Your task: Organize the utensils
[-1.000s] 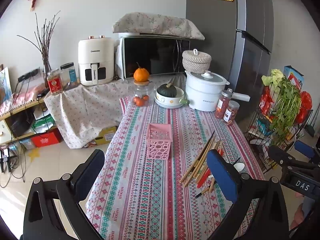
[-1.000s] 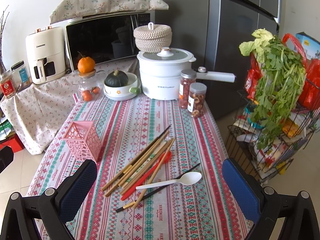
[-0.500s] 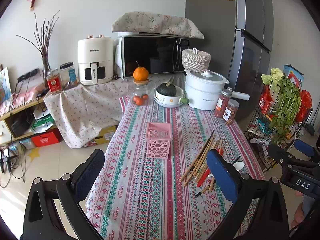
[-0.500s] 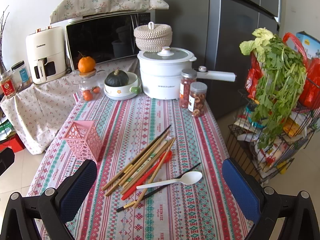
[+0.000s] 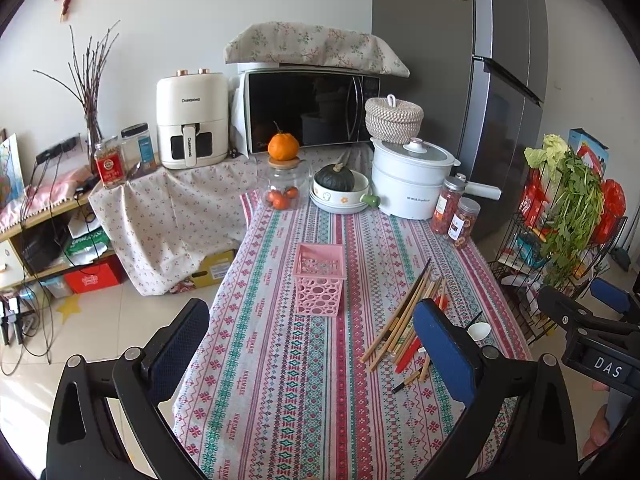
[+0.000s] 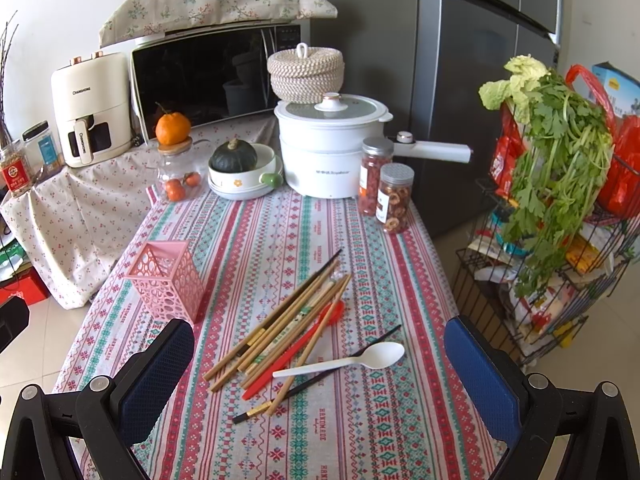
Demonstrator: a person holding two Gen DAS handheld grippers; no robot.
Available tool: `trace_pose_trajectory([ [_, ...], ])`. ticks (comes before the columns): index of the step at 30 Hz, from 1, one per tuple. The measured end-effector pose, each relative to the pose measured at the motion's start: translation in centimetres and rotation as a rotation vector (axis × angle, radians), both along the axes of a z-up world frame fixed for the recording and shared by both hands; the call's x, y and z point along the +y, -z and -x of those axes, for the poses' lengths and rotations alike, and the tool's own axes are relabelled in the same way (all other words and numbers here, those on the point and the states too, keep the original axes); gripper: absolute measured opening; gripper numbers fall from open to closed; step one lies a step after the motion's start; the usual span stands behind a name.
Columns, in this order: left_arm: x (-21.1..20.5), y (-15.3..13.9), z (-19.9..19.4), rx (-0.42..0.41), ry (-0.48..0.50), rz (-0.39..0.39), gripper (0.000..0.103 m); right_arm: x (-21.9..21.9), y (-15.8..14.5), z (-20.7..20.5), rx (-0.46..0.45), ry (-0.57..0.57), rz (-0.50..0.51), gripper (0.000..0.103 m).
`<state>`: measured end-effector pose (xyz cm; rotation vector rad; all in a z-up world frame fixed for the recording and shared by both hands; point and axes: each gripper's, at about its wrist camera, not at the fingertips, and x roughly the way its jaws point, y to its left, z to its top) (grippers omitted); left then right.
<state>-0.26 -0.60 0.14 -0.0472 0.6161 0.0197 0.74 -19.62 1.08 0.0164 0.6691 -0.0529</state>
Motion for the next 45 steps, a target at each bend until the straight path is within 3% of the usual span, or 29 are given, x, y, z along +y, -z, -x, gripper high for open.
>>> trace_pose_trajectory([
  [33,0.2,0.8,-0.9,0.001,0.017,-0.026,0.103,-0.8,0.6,-0.8,0.028,0.005,-0.026,0.103],
  [39,-0.9,1.7,-4.3,0.107,0.117,-0.03,0.103,-2.6,1.5,-3.1,0.095,0.023,-0.044,0.103],
  [45,-3.1,3.3,-9.1,0.245,0.273,-0.002,0.103,-6.4,3.8,-6.4,0.204,0.051,-0.172,0.103],
])
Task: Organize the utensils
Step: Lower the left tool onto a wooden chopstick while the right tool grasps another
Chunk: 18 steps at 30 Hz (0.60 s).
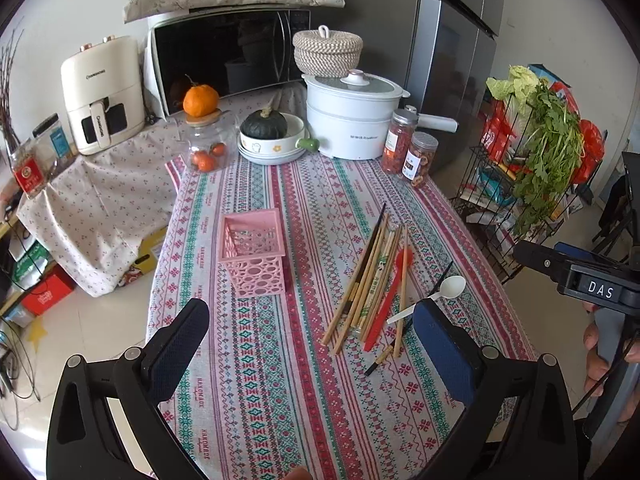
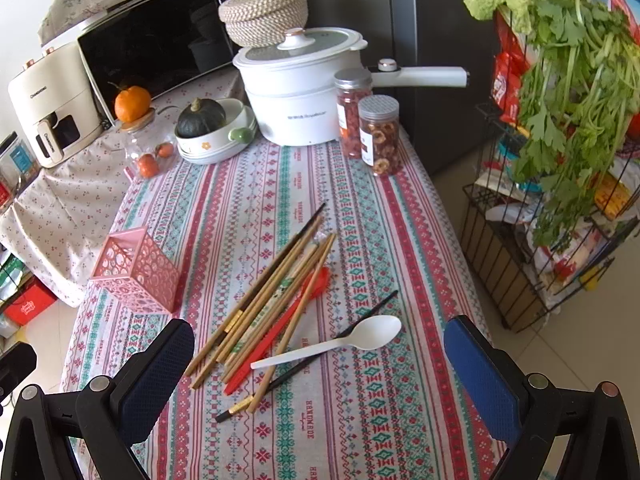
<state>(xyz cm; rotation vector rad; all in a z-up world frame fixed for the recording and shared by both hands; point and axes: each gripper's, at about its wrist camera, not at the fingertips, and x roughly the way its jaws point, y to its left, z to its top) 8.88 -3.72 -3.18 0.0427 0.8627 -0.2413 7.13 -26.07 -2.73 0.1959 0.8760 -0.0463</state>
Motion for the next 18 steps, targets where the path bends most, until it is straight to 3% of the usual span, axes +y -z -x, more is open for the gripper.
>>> trace_pose_trajectory([
  [5,-3.6,2.1,-4.5,0.123,0.084,-0.01,0.094,-3.0,2.4,-2.4,0.082,0.036,-0.063,0.102],
  [10,-7.1,5.4,-9.6,0.265,0.164,0.027,0.078,-4.1,4.7,-4.7,0.164,0.006,-0.048,0.097],
  [18,-10.7,13.0,-17.1,0.402,0.167,-0.008,0.024,-5.8,8.6,-7.8,0.27,-0.01,-0.161,0.09],
])
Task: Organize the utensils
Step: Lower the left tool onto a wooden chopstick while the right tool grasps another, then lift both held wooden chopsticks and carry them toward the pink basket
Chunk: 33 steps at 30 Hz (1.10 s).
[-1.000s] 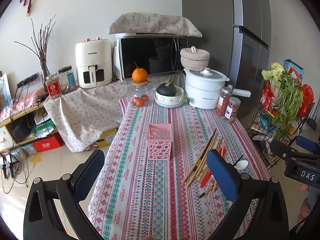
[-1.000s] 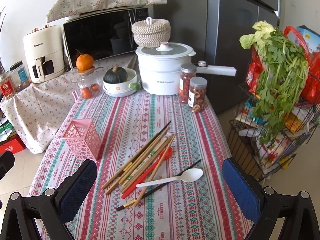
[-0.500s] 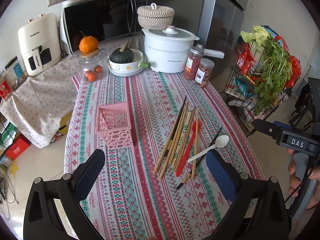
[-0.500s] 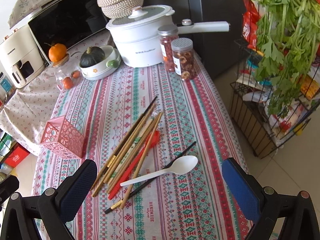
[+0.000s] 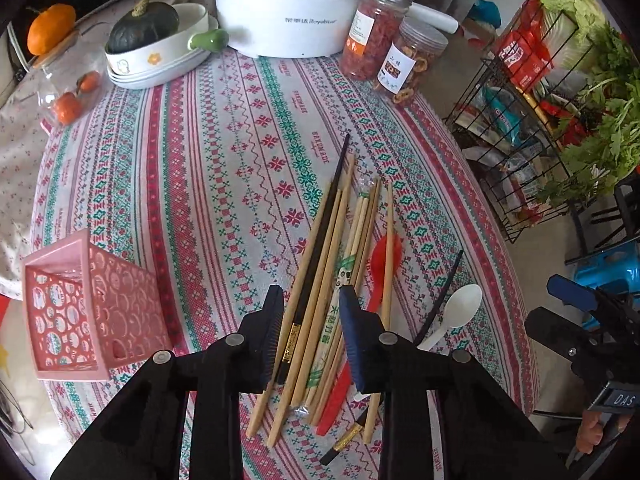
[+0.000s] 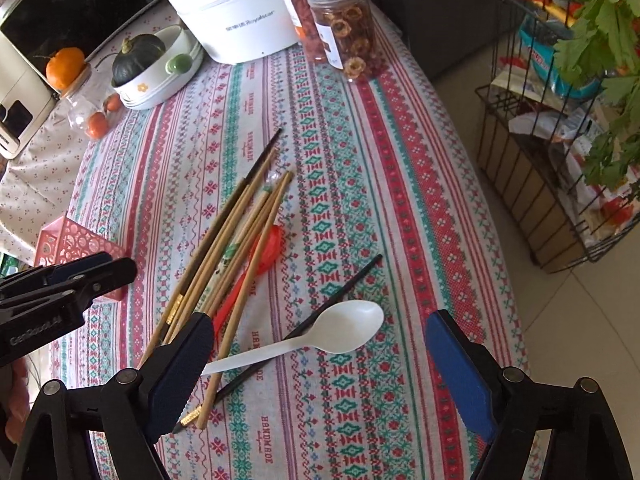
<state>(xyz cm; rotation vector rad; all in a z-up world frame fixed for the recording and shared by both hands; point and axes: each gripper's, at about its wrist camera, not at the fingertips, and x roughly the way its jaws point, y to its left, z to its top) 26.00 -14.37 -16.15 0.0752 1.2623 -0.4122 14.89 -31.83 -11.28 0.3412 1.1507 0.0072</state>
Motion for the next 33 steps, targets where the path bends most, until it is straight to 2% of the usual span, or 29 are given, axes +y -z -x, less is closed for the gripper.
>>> trace_pose_trajectory([
  [3,-1.1,2.6,-2.3,0.034,0.006,-0.012,0.015,-0.4,0.9,-0.8,0.024,0.007,-0.005,0.09],
  [11,-3.0,5.9,-5.1,0.048,-0.016,-0.097,0.01,-1.6,2.2,-1.7,0.051,0.036,0.012,0.09],
  [17,-4.3,6.2,-5.7,0.026,-0.01,-0.159,0.01,-2.0,2.6,-1.9,0.059,0.049,0.015,0.09],
  [23,-4.8,6.5,-6.8,0.092,0.012,-0.14,0.01,-1.6,2.9,-2.2,0.064,0.05,0.016,0.09],
  [26,-5.3,7.0,-6.4,0.101,0.033,-0.172,0.01,-1.3,2.9,-2.3,0.062,0.047,0.019,0.09],
  [28,-5.7,7.1,-6.4,0.08,0.042,-0.18,0.01,-1.2,3.0,-2.4,0.062,0.047,0.02,0.09],
  [33,-5.9,7.2,-7.0,0.067,-0.002,-0.167,0.008,-0.8,3.2,-2.8,0.063,0.05,0.02,0.09],
])
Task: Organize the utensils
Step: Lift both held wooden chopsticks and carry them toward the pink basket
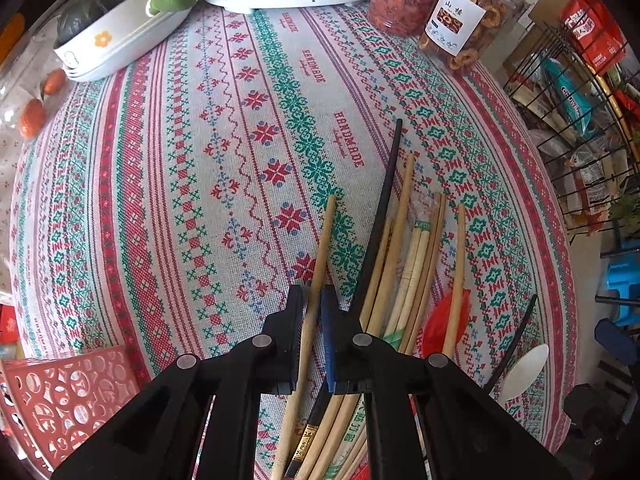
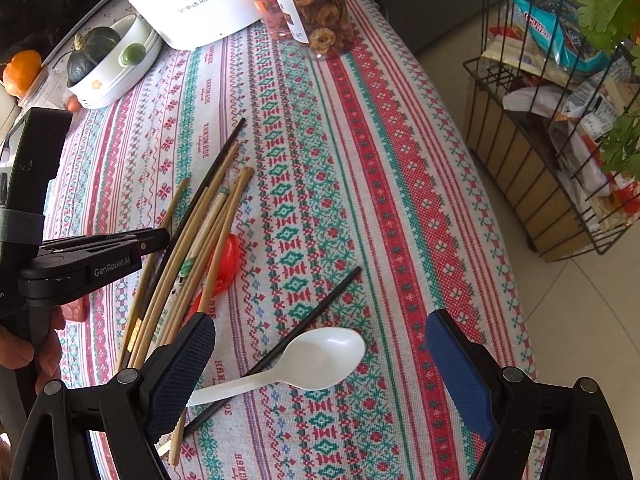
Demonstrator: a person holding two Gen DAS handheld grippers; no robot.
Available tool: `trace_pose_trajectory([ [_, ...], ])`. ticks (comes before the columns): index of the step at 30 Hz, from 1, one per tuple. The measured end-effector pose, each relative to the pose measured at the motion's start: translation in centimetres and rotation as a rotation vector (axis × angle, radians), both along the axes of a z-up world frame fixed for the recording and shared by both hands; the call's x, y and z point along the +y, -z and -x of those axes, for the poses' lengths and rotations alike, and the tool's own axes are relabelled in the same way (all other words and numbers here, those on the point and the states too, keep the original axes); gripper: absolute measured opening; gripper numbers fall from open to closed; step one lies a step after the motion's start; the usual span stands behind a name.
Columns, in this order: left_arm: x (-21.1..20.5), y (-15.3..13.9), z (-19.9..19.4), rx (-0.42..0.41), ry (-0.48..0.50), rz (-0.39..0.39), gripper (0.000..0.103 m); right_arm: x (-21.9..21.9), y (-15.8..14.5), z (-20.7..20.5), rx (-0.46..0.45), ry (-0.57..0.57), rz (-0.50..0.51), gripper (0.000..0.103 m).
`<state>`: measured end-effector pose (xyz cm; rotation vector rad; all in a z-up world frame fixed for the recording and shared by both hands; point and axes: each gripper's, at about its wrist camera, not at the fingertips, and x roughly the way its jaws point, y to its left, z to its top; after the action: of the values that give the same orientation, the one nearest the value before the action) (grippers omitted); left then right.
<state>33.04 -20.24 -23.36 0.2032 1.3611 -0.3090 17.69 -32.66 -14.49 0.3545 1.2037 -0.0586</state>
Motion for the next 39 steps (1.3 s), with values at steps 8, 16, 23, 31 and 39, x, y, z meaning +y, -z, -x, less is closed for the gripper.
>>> trace_pose_trajectory([
  [8,3.1,-5.5,4.1,-0.142,0.007,0.065,0.006,1.3,0.6,-2.0,-0.018,-0.022,-0.061,0.083],
  [16,12.0,-13.2,11.8,-0.298,0.01,0.153,0.006,3.8,2.2,-4.9,-0.026,-0.055,-0.132,0.052],
  [23,17.2,-15.9,16.0,-0.366,-0.035,0.218,0.006,4.2,3.8,-6.5,-0.033,-0.028,-0.123,0.036],
  [31,21.1,-15.8,16.9,-0.411,-0.076,0.261,0.006,4.4,5.4,-8.0,-0.038,-0.02,-0.162,0.01],
  [39,23.7,-18.3,18.9,-0.533,-0.121,0.291,0.006,5.1,1.1,-5.5,-0.166,-0.057,-0.133,0.006],
])
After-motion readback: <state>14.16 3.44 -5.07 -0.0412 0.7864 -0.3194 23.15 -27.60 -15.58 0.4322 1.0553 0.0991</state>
